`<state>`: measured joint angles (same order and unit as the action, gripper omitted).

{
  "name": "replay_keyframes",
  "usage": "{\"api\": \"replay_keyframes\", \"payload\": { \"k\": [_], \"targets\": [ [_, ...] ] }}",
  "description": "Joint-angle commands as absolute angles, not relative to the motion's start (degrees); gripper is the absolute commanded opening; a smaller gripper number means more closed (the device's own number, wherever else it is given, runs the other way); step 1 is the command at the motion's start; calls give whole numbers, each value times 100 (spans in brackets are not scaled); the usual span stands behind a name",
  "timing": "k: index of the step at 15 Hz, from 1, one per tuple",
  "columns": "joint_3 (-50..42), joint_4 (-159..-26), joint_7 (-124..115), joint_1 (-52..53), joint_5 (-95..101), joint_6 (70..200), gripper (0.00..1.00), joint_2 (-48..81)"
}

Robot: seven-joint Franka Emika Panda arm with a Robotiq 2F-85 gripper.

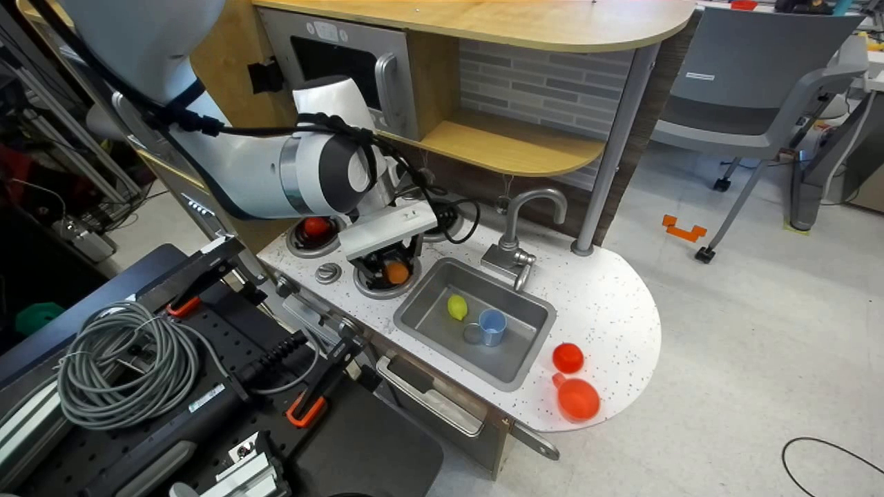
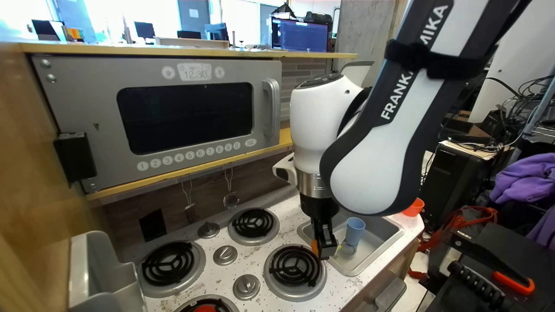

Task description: Move the orange object to the right front of the stove

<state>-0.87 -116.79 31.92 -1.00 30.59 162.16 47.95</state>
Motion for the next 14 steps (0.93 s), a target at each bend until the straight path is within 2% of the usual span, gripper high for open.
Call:
{"api": "replay_keyframes", "payload": {
  "k": [1, 14],
  "targets": [
    [204, -11678, 3281, -164, 2826, 15924, 19, 4666],
    [-56, -10822, 3461, 466, 3375, 15452, 19, 5248]
  ]
}}
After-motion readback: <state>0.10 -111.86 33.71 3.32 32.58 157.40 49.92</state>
